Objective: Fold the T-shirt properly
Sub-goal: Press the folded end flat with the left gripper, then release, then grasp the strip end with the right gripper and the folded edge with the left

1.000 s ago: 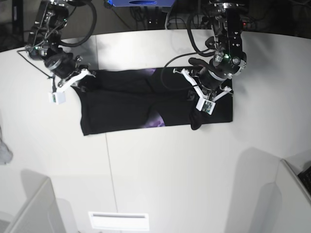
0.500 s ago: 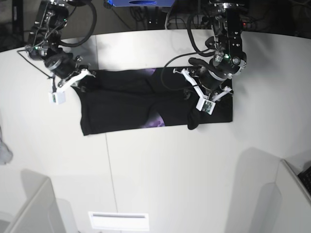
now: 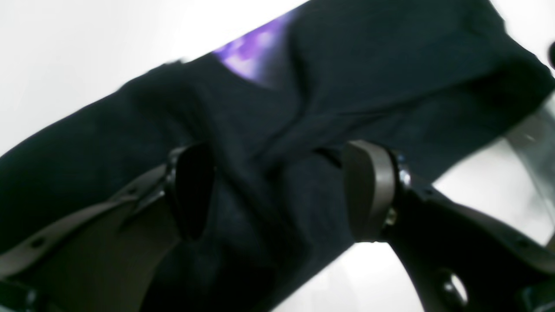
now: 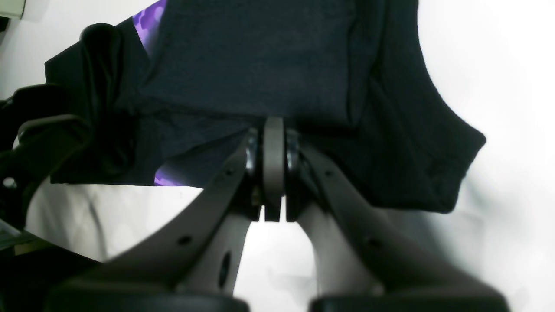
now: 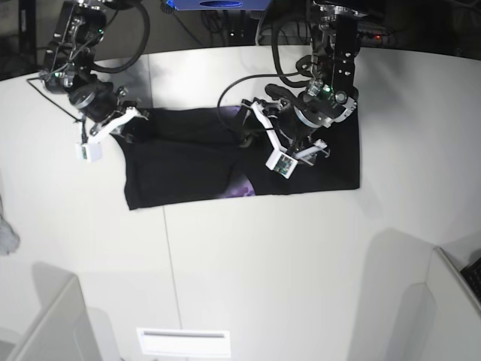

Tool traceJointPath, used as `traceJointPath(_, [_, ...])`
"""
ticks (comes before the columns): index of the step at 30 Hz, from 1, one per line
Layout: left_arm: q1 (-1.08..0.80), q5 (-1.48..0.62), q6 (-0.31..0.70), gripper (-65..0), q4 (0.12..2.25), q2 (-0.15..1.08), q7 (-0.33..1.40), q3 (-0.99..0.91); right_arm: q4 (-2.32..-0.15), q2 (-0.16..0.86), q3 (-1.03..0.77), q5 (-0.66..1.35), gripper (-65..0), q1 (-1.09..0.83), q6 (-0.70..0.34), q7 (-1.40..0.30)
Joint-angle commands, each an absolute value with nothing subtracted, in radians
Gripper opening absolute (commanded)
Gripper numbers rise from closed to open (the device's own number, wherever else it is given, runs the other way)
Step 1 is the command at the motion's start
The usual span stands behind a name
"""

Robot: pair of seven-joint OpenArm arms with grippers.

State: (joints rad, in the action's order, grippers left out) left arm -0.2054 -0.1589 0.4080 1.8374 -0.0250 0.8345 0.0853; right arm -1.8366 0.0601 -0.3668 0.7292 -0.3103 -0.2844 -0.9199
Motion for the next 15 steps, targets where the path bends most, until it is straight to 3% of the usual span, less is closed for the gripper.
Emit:
traceJointPath(1, [-0.199,-0.171,0.41,-20.1,1.859,-0.027,0.817,0.09,-1.851,0.068,-0.372,0.745,-65.0,-0.303,-0.291,-0.903])
traceJointPath(7, [-0.213,-0.171,0.41,-21.7,1.919,-0.021,0.817,0.042,-1.851,0.068,-0.372,0.745,-65.0,-0.302,-0.291,-0.903])
traceJointPath(9, [-0.24,-0.171,0.41,-30.3,1.954,-0.021,0.817,-0.059,-1.853,0.068,-0.374,0.745,-65.0,-0.297,-0.289,-0.903])
traceJointPath(13, [-0.266,-0.171,0.414,-65.0,1.954,-0.018,0.817,-0.314,-1.853,0.074,-0.374,0.74,-65.0,-0.259,-0.286,-0.905])
traceJointPath(15, [-0.274,-0.171,0.414,-65.0,1.94,0.008,0.814,-0.437,-1.851,0.096,-0.374,0.743,-65.0,-0.242,-0.286,-0.914])
